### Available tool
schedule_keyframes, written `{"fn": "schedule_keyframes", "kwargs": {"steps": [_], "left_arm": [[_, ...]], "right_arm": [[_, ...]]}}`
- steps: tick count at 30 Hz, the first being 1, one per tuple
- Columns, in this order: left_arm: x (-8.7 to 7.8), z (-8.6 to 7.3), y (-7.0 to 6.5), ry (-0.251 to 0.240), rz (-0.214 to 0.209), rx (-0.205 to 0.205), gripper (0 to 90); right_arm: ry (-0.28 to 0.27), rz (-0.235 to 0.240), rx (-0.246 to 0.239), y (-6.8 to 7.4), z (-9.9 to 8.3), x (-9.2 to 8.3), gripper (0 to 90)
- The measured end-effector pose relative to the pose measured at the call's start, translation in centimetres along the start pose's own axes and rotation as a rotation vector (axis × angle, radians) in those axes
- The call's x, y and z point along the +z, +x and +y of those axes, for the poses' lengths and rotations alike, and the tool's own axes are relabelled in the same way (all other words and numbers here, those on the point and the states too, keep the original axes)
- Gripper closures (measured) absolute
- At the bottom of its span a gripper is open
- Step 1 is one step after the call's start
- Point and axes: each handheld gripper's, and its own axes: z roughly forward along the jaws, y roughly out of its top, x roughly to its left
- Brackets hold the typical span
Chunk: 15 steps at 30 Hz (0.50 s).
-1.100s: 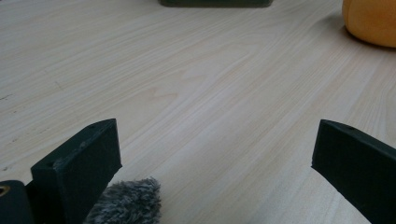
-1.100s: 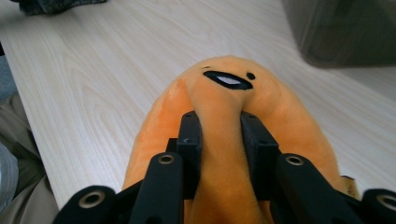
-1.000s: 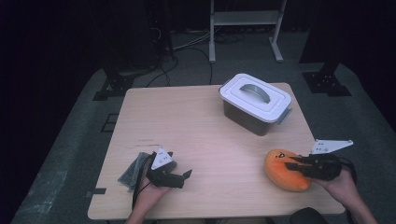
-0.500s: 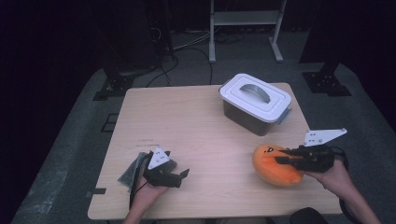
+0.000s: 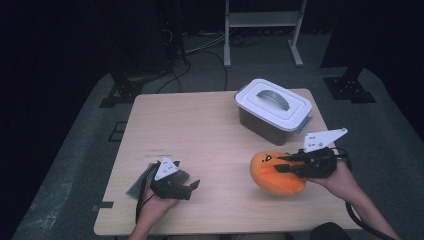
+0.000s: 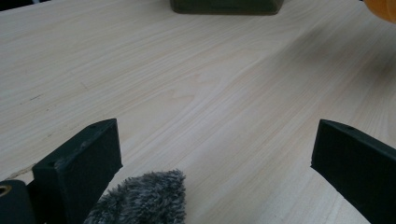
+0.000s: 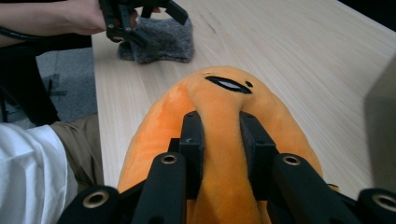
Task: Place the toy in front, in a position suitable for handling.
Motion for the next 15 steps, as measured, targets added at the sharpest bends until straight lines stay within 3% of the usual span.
{"fn": "schedule_keyframes", "kwargs": {"steps": [15], "left_arm": [[-0.7, -0.2, 1.2, -0.010, 0.015, -0.031, 0.8]], "right_arm": [[0.032, 0.106, -0.082, 1.0, 2.4, 4.7, 72.8]]}}
